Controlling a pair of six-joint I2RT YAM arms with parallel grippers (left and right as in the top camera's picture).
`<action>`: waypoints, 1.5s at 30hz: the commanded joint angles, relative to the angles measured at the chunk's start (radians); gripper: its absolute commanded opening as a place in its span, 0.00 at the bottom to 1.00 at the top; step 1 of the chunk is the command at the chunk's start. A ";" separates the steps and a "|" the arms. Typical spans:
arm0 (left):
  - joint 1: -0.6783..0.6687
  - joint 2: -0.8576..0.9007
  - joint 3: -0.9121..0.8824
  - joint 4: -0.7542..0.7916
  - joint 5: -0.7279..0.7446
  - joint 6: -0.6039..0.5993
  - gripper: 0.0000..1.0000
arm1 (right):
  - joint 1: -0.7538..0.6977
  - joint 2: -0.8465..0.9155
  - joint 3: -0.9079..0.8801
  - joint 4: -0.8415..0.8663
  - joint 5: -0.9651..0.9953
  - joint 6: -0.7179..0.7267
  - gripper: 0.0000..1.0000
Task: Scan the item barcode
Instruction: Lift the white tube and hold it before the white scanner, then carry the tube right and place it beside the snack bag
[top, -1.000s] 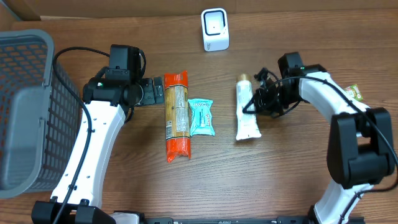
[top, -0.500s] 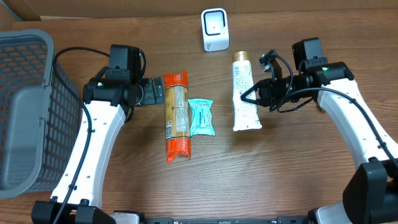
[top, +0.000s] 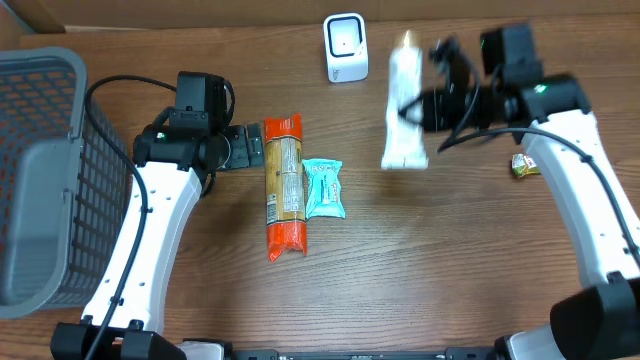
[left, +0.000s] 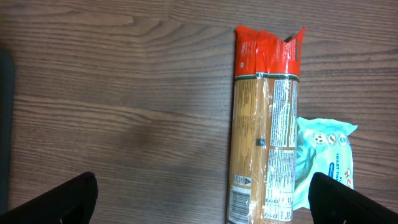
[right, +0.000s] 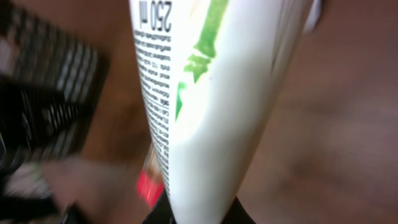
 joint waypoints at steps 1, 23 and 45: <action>-0.002 0.002 0.005 0.002 -0.009 0.023 1.00 | 0.054 -0.027 0.180 0.033 0.322 0.061 0.04; -0.002 0.002 0.005 0.002 -0.009 0.023 0.99 | 0.230 0.497 0.197 0.976 1.143 -0.723 0.04; -0.002 0.002 0.005 0.002 -0.009 0.023 1.00 | 0.235 0.649 0.197 1.030 1.123 -0.978 0.04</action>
